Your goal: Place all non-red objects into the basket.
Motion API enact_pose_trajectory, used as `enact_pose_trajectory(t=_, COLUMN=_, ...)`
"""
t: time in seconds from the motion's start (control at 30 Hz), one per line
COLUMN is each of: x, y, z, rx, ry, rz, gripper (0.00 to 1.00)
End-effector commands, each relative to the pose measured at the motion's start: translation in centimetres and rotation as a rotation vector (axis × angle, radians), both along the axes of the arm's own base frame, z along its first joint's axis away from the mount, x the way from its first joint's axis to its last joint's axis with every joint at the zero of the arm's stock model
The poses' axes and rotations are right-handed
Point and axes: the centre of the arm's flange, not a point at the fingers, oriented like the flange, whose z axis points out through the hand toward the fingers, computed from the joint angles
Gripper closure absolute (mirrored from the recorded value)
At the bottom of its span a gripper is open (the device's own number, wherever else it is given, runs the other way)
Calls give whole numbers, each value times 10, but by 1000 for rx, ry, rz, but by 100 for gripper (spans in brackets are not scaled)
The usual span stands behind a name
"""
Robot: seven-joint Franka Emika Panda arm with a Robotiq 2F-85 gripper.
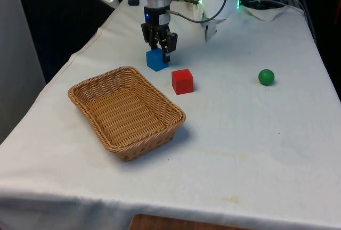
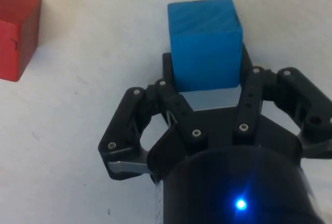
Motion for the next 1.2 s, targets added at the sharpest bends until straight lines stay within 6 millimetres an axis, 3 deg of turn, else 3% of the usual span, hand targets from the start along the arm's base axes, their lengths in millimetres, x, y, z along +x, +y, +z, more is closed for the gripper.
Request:
enact_pose_trajectory(t=0.0, x=1, y=2, z=3, rx=9, ry=-21, rz=1, gripper=98)
enact_pose_trajectory(t=0.27, x=0, y=0, z=0, rx=1, ry=-2, rz=1, gripper=97)
enact_pose_trajectory(t=1.17, x=33, y=-11, z=61, rx=-8, ry=-102, rz=19, gripper=97)
